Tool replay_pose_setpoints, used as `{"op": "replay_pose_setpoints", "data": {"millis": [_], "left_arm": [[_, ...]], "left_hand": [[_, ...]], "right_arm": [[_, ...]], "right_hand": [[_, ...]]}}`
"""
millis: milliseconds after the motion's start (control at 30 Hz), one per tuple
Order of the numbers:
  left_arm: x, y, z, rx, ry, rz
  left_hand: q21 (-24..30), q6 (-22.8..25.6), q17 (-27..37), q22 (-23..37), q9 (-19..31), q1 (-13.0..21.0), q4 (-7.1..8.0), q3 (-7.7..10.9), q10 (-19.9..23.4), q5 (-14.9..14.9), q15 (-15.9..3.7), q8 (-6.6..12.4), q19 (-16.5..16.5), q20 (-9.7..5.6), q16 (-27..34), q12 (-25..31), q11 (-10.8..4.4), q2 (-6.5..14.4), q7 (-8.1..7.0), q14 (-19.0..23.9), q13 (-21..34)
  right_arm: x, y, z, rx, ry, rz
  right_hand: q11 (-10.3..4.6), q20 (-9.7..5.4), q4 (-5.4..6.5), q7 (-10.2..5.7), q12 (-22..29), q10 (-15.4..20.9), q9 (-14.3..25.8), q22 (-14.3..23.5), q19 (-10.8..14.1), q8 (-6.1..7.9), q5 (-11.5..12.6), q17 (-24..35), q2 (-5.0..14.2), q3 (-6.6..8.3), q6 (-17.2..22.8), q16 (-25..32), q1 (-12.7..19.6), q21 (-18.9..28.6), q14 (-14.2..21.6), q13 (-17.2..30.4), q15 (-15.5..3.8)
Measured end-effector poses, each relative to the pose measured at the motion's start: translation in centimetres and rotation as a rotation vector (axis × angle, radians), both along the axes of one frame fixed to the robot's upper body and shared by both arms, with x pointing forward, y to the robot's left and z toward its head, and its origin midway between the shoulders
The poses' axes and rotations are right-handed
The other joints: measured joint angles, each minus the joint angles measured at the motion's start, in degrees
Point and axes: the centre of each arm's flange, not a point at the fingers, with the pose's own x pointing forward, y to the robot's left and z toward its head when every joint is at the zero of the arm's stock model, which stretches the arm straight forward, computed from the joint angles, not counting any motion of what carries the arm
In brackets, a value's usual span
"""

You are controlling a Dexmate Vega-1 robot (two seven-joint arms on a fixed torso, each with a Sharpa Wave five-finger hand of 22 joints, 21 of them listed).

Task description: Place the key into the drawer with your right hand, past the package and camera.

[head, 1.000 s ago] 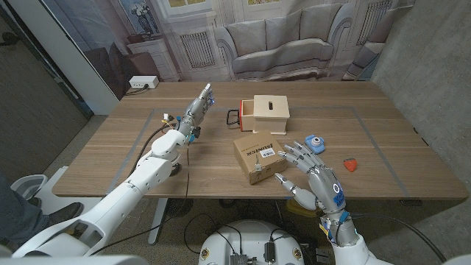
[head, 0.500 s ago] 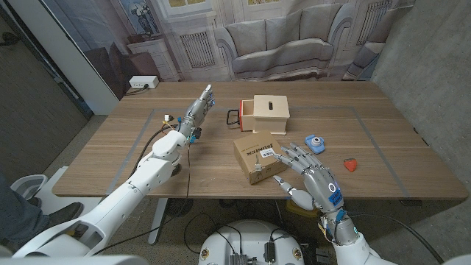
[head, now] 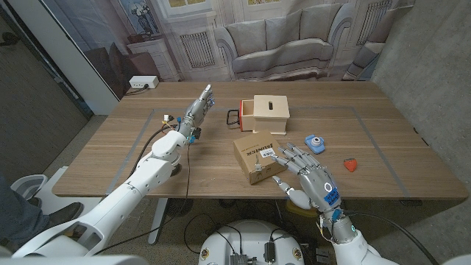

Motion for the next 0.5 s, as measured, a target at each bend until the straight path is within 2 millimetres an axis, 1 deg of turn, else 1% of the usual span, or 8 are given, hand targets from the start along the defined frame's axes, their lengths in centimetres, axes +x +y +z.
{"op": "replay_pose_setpoints", "data": {"millis": [33, 100, 133, 200, 267, 400, 500], "left_arm": [[0.00, 0.00, 0.01, 0.000, 0.000, 0.000], [-0.01, 0.01, 0.01, 0.000, 0.000, 0.000], [-0.01, 0.01, 0.02, 0.000, -0.001, 0.000], [-0.01, 0.02, 0.02, 0.000, -0.001, 0.001], [0.00, 0.02, 0.03, 0.000, -0.001, 0.001], [0.11, 0.08, -0.02, -0.001, 0.002, 0.003], [0.16, 0.08, 0.01, 0.000, 0.002, 0.001]], "left_hand": [[0.00, 0.00, 0.00, 0.00, 0.00, 0.00, 0.00, 0.00, 0.00, 0.00, 0.00, 0.00, 0.00, 0.00, 0.00, 0.00, 0.00, 0.00, 0.00, 0.00, 0.00], [0.00, 0.00, 0.00, 0.00, 0.00, 0.00, 0.00, 0.00, 0.00, 0.00, 0.00, 0.00, 0.00, 0.00, 0.00, 0.00, 0.00, 0.00, 0.00, 0.00, 0.00], [0.00, 0.00, 0.00, 0.00, 0.00, 0.00, 0.00, 0.00, 0.00, 0.00, 0.00, 0.00, 0.00, 0.00, 0.00, 0.00, 0.00, 0.00, 0.00, 0.00, 0.00], [0.00, 0.00, 0.00, 0.00, 0.00, 0.00, 0.00, 0.00, 0.00, 0.00, 0.00, 0.00, 0.00, 0.00, 0.00, 0.00, 0.00, 0.00, 0.00, 0.00, 0.00], [0.00, 0.00, 0.00, 0.00, 0.00, 0.00, 0.00, 0.00, 0.00, 0.00, 0.00, 0.00, 0.00, 0.00, 0.00, 0.00, 0.00, 0.00, 0.00, 0.00, 0.00], [0.00, 0.00, 0.00, 0.00, 0.00, 0.00, 0.00, 0.00, 0.00, 0.00, 0.00, 0.00, 0.00, 0.00, 0.00, 0.00, 0.00, 0.00, 0.00, 0.00, 0.00], [0.00, 0.00, 0.00, 0.00, -0.01, 0.00, 0.00, 0.00, 0.00, 0.00, 0.00, 0.00, 0.00, 0.00, 0.00, 0.00, 0.00, 0.00, 0.00, 0.00, 0.00]], "right_arm": [[0.03, 0.05, -0.01, -0.005, -0.002, -0.004], [0.14, 0.10, 0.00, -0.018, -0.007, -0.017], [0.19, 0.19, 0.01, -0.025, -0.009, -0.018], [0.26, 0.16, -0.01, -0.030, -0.009, -0.027], [0.52, 0.30, -0.01, -0.052, -0.010, -0.040], [0.75, 0.18, -0.06, -0.062, -0.003, -0.062], [0.94, 0.41, -0.13, -0.081, 0.001, -0.062]], "right_hand": [[0.03, 0.12, 0.00, 0.00, -0.21, -0.28, 0.04, 0.00, -0.12, -0.05, 0.01, 0.00, -0.29, 0.00, 0.00, 0.00, 0.41, -0.01, 0.00, 0.00, 0.00], [-0.05, 0.23, 0.00, 0.00, -0.21, -0.36, 0.04, 0.00, -0.22, -0.37, 0.18, 0.00, -0.15, 0.00, 0.00, 0.00, 0.56, -0.45, 0.00, 0.00, 0.00], [-0.05, 0.23, 0.00, 0.00, -0.21, -0.36, 0.04, 0.00, -0.22, -0.37, 0.22, 0.00, -0.49, 0.00, 0.00, 0.00, 0.90, -0.46, 0.00, 0.00, 0.01], [-0.05, 0.23, -0.19, 0.00, -0.21, -0.36, 0.04, 0.00, -0.22, -0.37, 0.22, 0.00, -0.30, 0.19, 0.00, 0.00, 1.16, -0.48, -0.58, 0.00, 0.03], [-0.05, 0.23, -0.24, 0.00, -0.21, -0.36, 0.04, -0.01, -0.22, -0.37, 0.22, 0.00, -0.51, 0.24, 0.00, 0.00, 1.36, -0.48, -0.61, 0.00, 0.00], [-0.37, 0.23, -0.24, 0.00, -0.21, -0.68, 0.04, -0.01, -0.22, -0.37, 0.44, 0.00, -0.52, 0.24, 0.00, 0.00, 1.84, -0.61, -0.61, 0.19, 0.00], [-0.87, 0.05, -0.24, 0.00, -0.66, -1.18, 0.04, -0.01, -0.66, -0.37, 0.64, 0.00, -0.60, 0.24, 0.00, 0.00, 2.95, -1.03, -0.85, 0.35, 0.01]]}}
